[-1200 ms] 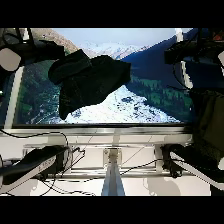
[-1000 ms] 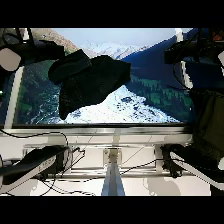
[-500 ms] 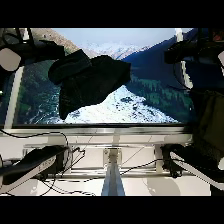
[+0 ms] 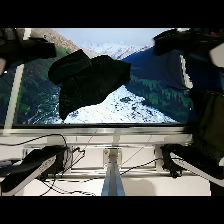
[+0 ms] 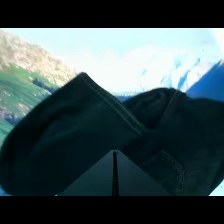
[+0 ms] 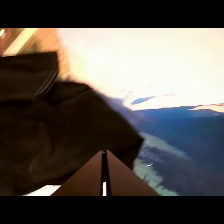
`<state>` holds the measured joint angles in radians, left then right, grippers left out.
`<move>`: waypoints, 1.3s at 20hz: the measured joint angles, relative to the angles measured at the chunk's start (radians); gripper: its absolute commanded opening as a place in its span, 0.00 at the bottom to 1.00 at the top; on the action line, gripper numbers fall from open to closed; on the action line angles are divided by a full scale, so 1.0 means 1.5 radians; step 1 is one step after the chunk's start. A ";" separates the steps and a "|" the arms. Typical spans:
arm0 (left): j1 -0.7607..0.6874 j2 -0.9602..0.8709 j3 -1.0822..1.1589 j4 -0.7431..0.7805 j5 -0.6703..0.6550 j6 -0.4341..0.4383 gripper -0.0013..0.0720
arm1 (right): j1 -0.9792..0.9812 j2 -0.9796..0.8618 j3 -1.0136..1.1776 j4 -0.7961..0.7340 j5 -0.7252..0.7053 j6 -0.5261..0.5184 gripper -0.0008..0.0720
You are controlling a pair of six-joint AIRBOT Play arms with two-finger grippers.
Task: Fold the clothes and pants, and hang the long-sleeved shirts on hangers.
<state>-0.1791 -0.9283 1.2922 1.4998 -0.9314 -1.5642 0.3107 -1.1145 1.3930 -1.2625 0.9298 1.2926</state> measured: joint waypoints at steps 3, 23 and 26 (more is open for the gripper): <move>0.039 0.066 0.000 0.049 -0.024 0.000 0.05 | 0.115 -0.085 0.000 -0.007 0.013 -0.093 0.08; 0.211 0.134 -0.001 0.145 -0.057 -0.001 0.05 | 0.482 -0.579 0.249 -0.035 -0.262 -0.369 0.69; 0.211 0.122 -0.001 0.144 -0.057 -0.001 0.05 | 0.484 -0.605 0.264 -0.012 -0.260 -0.446 0.68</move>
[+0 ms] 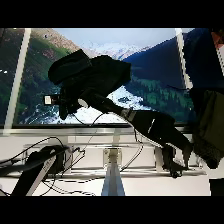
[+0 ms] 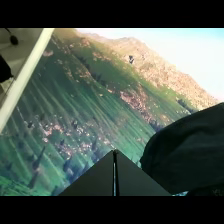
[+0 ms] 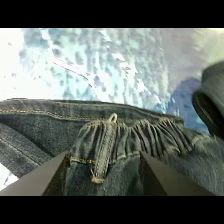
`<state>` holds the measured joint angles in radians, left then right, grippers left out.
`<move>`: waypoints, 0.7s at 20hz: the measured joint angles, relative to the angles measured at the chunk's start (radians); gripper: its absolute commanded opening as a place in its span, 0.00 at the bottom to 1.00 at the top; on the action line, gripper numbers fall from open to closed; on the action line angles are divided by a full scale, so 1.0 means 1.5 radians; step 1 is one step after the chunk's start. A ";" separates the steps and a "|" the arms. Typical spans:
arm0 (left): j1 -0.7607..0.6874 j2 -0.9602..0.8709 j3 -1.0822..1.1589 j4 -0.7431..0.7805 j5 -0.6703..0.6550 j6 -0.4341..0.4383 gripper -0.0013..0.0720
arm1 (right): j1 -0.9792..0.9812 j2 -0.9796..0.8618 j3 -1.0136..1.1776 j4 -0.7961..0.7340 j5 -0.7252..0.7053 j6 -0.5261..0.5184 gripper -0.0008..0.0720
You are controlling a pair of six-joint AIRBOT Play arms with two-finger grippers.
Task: Fold the clothes and pants, and hang the long-sleeved shirts on hangers.
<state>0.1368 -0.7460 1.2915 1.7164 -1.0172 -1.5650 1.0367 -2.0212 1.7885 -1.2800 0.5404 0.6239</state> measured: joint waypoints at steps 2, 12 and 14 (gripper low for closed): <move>0.000 -0.007 0.000 0.000 0.001 0.000 0.05 | -0.002 -0.013 0.004 0.006 0.007 -0.025 0.60; 0.000 -0.021 0.000 -0.001 0.001 0.000 0.05 | -0.025 -0.055 0.035 -0.019 0.015 -0.061 0.41; 0.000 -0.022 0.000 -0.001 0.002 0.000 0.05 | -0.028 -0.062 0.046 -0.019 0.016 -0.062 0.28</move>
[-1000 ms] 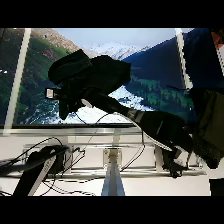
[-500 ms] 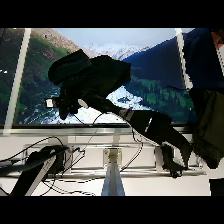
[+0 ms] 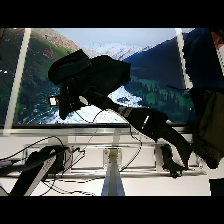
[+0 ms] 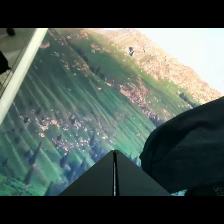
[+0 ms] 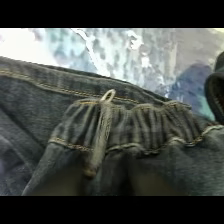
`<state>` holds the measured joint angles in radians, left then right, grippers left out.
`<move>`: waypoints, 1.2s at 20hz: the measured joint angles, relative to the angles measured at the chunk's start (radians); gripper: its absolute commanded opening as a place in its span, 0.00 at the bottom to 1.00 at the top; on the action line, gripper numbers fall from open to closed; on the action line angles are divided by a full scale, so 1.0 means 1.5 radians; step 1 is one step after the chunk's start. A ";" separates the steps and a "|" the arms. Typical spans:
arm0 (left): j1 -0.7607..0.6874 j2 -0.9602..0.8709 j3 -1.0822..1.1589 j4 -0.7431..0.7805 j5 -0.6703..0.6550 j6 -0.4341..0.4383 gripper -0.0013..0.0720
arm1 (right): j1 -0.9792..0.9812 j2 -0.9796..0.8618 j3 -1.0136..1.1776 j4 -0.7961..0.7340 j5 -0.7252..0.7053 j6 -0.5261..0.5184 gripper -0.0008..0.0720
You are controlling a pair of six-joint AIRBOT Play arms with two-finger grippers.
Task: Fold the clothes and pants, and hang the long-sleeved shirts on hangers.
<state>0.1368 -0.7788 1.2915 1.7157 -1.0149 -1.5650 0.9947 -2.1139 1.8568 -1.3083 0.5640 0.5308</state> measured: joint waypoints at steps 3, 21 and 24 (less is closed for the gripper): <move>0.000 0.000 0.000 0.000 0.000 0.000 0.05 | -0.002 -0.006 0.007 0.000 0.002 -0.001 0.09; 0.000 -0.032 -0.035 -0.034 -0.052 0.002 0.05 | -0.346 0.341 0.011 -0.085 0.114 0.293 0.04; 0.000 -0.039 -0.114 -0.123 -0.069 0.033 0.05 | -0.511 0.417 0.011 -0.095 0.257 0.342 0.04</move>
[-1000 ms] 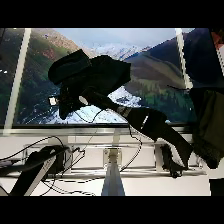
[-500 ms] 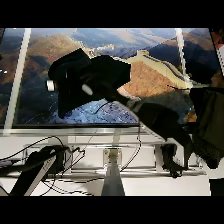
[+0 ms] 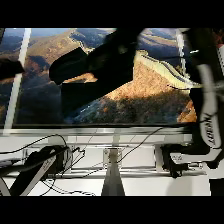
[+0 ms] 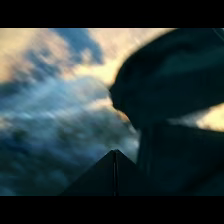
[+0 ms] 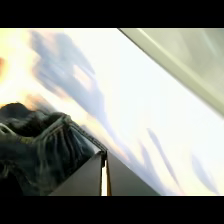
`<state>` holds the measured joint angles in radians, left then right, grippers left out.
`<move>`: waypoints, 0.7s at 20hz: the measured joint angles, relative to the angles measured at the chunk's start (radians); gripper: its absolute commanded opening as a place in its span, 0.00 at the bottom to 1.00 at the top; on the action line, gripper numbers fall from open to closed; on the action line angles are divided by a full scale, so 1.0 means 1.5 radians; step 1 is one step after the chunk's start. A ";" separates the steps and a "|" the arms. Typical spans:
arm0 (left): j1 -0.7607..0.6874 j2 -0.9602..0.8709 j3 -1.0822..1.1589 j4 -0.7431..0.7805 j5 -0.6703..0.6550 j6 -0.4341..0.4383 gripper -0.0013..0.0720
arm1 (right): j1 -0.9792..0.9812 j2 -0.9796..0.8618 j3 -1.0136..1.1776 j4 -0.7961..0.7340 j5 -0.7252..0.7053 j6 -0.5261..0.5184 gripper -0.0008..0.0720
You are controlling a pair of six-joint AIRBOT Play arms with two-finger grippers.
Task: Fold the clothes and pants, and hang the long-sleeved shirts on hangers.
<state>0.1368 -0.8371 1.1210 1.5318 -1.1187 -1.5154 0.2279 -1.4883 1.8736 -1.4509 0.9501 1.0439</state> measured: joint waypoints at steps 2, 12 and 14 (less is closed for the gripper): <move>0.000 -0.002 -0.068 -0.075 -0.004 0.023 0.05 | -0.119 0.027 -0.001 -0.005 0.083 0.026 0.04; 0.000 -0.016 -0.371 -0.256 -0.013 0.053 0.69 | -0.516 0.056 -0.156 0.092 0.262 0.157 0.04; 0.000 -0.034 -0.405 -0.272 -0.004 0.055 0.69 | -0.524 0.055 -0.183 0.108 0.265 0.163 0.04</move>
<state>0.1368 -0.8886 0.5137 1.1236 -1.1248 -1.4326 -0.5583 -1.4059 1.5997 -1.2884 1.3476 1.2881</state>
